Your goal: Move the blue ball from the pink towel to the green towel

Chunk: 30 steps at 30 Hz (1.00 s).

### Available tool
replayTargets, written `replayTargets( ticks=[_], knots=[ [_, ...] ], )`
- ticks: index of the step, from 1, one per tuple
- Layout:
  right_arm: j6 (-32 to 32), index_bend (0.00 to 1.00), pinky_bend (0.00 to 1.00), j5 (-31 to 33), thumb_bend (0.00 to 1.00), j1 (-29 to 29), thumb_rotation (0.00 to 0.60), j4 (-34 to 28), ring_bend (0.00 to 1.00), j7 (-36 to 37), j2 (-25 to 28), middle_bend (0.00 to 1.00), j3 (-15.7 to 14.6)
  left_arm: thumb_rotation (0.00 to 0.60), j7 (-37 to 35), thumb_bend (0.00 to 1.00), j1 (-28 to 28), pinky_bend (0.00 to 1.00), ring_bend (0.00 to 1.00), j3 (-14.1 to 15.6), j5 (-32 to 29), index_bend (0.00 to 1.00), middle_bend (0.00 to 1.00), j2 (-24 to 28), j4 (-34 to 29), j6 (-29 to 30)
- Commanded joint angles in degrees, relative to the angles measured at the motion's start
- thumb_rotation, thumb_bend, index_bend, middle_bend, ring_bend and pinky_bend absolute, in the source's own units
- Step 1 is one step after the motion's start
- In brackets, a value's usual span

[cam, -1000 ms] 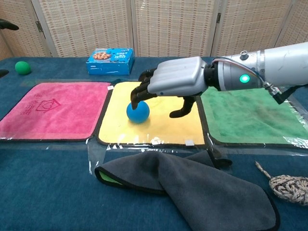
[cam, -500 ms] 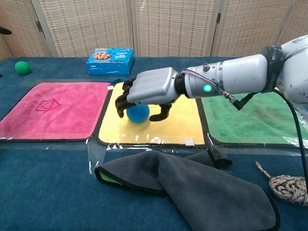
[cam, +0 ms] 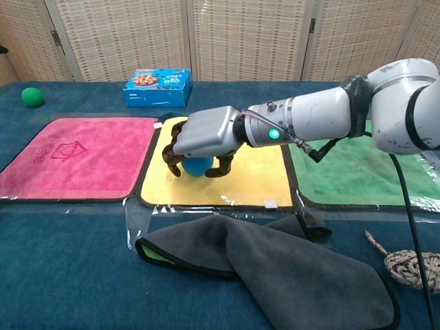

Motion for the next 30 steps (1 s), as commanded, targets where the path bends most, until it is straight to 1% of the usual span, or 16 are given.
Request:
replayTargets(
  ticks=[1, 7, 10, 18, 30],
  knots=[
    [-0.11, 0.34, 0.07, 0.44, 0.51, 0.21, 0.600, 0.32, 0.16, -0.23, -0.15, 0.21, -0.46, 0.600, -0.09, 0.38, 0.10, 0.00, 0.00, -0.01, 0.00, 0.00, 0.00, 0.01, 0.15, -0.05],
    [0.48, 0.44, 0.07, 1.16, 0.52, -0.14, 0.600, 0.19, 0.17, -0.92, 0.64, 0.24, -1.66, 0.600, -0.45, 0.38, 0.31, 0.00, 0.00, -0.20, 0.14, 0.00, 0.00, 0.00, 0.26, 0.07],
    [0.99, 0.46, 0.07, 1.38, 0.53, -0.52, 0.600, -0.25, 0.18, -1.27, 1.42, 0.26, -2.26, 0.600, -0.46, 0.38, 0.34, 0.00, 0.00, -0.24, 0.26, 0.00, 0.00, -0.02, 0.27, 0.09],
    [0.95, 0.48, 0.07, 2.79, 0.53, -2.17, 0.600, -2.49, 0.20, -2.55, 4.32, 0.27, -3.82, 0.600, -0.27, 0.38, 0.34, 0.00, 0.00, -0.36, 0.51, 0.00, 0.00, -0.21, 0.12, 0.06],
    [2.11, 0.48, 0.07, 4.63, 0.55, -5.07, 0.600, -7.71, 0.22, -4.82, 9.96, 0.30, -5.07, 0.600, -0.05, 0.38, 0.24, 0.00, 0.00, -0.64, 0.93, 0.00, 0.00, -0.27, -0.35, 0.20]
  ],
)
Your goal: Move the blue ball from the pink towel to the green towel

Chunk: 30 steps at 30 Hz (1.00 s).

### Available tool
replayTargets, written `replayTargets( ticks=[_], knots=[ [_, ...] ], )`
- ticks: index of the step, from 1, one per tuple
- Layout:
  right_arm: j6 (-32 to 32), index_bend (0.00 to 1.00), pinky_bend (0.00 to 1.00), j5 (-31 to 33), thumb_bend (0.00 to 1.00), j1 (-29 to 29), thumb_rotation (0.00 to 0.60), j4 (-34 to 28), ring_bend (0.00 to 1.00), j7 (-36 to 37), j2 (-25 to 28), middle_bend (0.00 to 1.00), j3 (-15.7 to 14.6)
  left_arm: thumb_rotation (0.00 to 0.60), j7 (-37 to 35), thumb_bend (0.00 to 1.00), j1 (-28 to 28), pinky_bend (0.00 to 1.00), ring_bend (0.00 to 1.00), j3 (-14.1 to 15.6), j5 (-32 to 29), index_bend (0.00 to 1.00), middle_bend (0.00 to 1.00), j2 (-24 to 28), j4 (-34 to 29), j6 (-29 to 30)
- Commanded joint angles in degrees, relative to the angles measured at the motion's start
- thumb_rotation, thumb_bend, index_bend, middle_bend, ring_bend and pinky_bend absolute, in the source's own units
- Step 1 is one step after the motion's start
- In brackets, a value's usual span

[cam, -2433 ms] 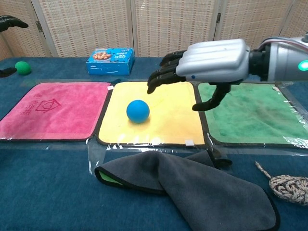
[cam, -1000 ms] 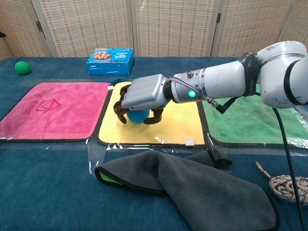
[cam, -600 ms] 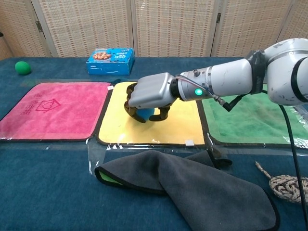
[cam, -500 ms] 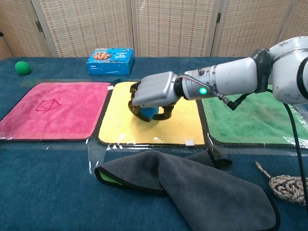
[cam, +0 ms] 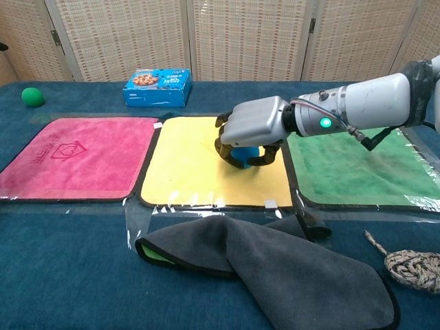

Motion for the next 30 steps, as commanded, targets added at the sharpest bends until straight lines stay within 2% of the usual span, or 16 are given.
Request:
replayTargets(
  ticks=[1, 13, 19, 25, 30],
  knots=[
    [0.42, 0.49, 0.07, 0.58, 0.55, -0.83, 0.600, -1.62, 0.22, -0.89, 1.63, 0.30, -0.23, 0.600, 0.15, 0.38, -0.05, 0.00, 0.00, -0.01, 0.12, 0.00, 0.00, -0.04, -0.13, 0.02],
    [1.76, 0.50, 0.07, 1.76, 0.55, -4.61, 0.600, -7.25, 0.23, -4.41, 8.18, 0.32, -1.80, 0.600, 0.68, 0.38, -0.36, 0.00, 0.00, -0.22, 0.53, 0.00, 0.00, -0.21, -0.76, 0.11],
    [6.05, 0.49, 0.07, 2.35, 0.55, -6.98, 0.600, -10.54, 0.23, -4.21, 11.97, 0.30, -1.10, 0.600, 0.66, 0.38, -0.29, 0.00, 0.00, -0.22, 0.71, 0.00, 0.00, -0.09, -1.06, 0.25],
    [6.85, 0.32, 0.07, 3.78, 0.55, -7.22, 0.600, -14.45, 0.19, -4.21, 13.41, 0.17, 1.24, 0.600, 0.98, 0.38, -0.20, 0.00, 0.00, -0.23, 0.77, 0.00, 0.00, 0.11, -1.74, 0.45],
    [3.06, 0.28, 0.07, 5.15, 0.55, -6.97, 0.600, -15.04, 0.18, -6.64, 12.39, 0.16, 1.74, 0.600, 1.34, 0.38, 0.03, 0.00, 0.00, -0.11, 0.81, 0.00, 0.00, 0.32, -2.26, 0.74]
  ],
)
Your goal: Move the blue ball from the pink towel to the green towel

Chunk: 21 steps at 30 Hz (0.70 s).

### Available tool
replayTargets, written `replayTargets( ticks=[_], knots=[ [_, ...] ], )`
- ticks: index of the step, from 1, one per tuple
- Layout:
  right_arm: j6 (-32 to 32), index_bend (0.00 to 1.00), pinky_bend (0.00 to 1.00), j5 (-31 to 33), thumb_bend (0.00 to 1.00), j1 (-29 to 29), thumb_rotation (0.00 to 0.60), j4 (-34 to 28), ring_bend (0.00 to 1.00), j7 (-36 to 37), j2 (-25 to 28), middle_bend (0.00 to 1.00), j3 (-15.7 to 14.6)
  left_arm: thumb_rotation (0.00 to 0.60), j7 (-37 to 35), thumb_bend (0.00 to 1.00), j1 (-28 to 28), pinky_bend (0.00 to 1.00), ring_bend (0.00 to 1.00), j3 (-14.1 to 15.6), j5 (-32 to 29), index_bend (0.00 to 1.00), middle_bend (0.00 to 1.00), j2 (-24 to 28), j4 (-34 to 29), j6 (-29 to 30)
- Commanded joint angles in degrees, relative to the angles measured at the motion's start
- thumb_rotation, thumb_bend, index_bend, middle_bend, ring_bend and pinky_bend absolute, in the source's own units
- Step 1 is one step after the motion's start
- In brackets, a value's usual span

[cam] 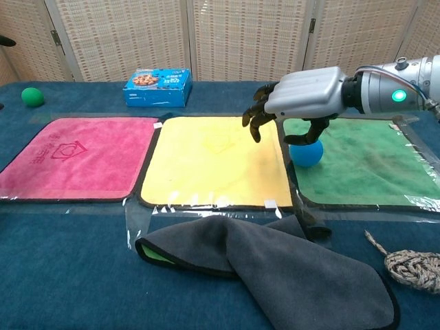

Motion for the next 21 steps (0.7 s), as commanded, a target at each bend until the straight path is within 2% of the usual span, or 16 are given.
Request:
replayTargets(
  ticks=[1, 10, 21],
  knots=[
    [-2.90, 0.28, 0.07, 1.24, 0.55, 0.05, 0.600, 0.04, 0.18, -1.67, -0.92, 0.16, 0.31, 0.600, 0.06, 0.38, 0.14, 0.00, 0.00, 0.08, -0.08, 0.00, 0.00, 0.08, -0.13, 0.05],
    [-4.42, 0.28, 0.07, 0.74, 0.55, -1.10, 0.600, 0.98, 0.16, -3.10, -2.37, 0.18, -0.90, 0.600, -0.09, 0.38, 0.30, 0.00, 0.00, 0.15, -0.42, 0.00, 0.00, 0.03, 0.11, -0.23],
    [-1.22, 0.31, 0.07, -1.28, 0.55, -4.72, 0.600, -1.42, 0.17, -4.72, 1.77, 0.21, -3.79, 0.600, -0.32, 0.38, 0.05, 0.00, 0.00, 0.29, -0.24, 0.00, 0.00, -0.60, 0.67, -0.74]
  ],
)
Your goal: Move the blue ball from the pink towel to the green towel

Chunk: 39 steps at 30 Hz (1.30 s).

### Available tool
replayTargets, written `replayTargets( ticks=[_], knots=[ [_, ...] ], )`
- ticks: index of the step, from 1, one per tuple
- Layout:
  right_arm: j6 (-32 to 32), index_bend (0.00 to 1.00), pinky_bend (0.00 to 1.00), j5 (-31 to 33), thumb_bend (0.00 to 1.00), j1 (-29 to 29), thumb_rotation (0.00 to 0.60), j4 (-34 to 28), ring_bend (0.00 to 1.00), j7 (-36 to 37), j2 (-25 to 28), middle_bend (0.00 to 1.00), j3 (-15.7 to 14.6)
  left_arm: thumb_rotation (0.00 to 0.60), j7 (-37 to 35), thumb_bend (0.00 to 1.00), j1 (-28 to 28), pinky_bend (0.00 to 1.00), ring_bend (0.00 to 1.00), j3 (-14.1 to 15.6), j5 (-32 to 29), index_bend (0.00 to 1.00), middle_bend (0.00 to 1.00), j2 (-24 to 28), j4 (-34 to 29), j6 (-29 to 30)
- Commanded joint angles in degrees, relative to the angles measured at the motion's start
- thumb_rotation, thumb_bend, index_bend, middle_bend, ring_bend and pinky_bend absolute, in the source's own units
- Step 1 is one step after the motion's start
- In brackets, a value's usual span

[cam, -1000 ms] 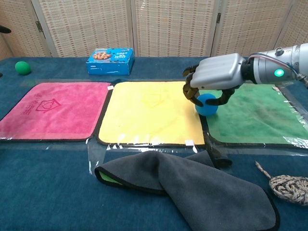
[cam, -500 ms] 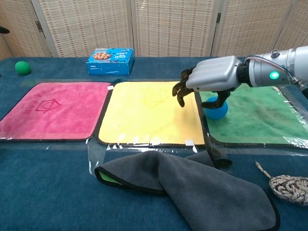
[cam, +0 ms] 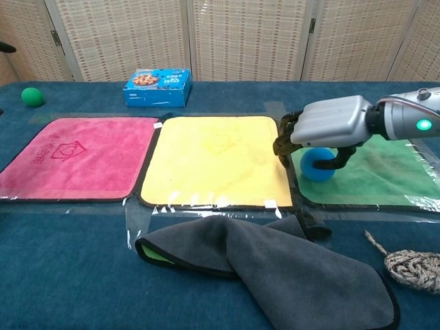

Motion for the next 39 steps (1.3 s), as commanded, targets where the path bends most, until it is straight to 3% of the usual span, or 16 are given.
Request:
replayTargets(
  ticks=[1, 8, 25, 35, 39],
  knots=[
    [1.65, 0.32, 0.07, -1.00, 0.55, -1.39, 0.600, -0.91, 0.17, -0.58, 1.31, 0.21, -1.08, 0.600, -0.01, 0.38, -0.08, 0.00, 0.00, -0.01, 0.07, 0.00, 0.00, -0.11, 0.05, -0.05],
    [5.82, 0.33, 0.07, -3.25, 0.55, -4.14, 0.600, -1.77, 0.17, -1.73, 3.18, 0.21, -2.51, 0.600, 0.24, 0.38, -0.55, 0.00, 0.00, -0.22, 0.08, 0.00, 0.00, -0.53, 0.09, -0.39],
    [5.53, 0.34, 0.07, -2.72, 0.55, -7.74, 0.600, 0.89, 0.19, -3.14, 6.65, 0.22, -3.30, 0.600, 0.48, 0.38, -0.79, 0.00, 0.00, -0.38, 0.07, 0.00, 0.00, -0.78, 0.00, -0.30],
    [8.58, 0.34, 0.07, -2.22, 0.55, -10.00, 0.600, 0.17, 0.19, -2.44, 8.61, 0.22, -1.98, 0.600, 0.37, 0.38, -0.91, 0.00, 0.00, -0.41, 0.22, 0.00, 0.00, -1.02, 0.07, -0.23],
    [12.57, 0.27, 0.07, -0.75, 0.55, -12.00, 0.600, -1.89, 0.17, -1.35, 10.29, 0.17, -0.10, 0.600, 0.24, 0.38, -0.86, 0.00, 0.00, -0.54, 0.09, 0.00, 0.00, -0.95, -0.01, -0.14]
  ],
)
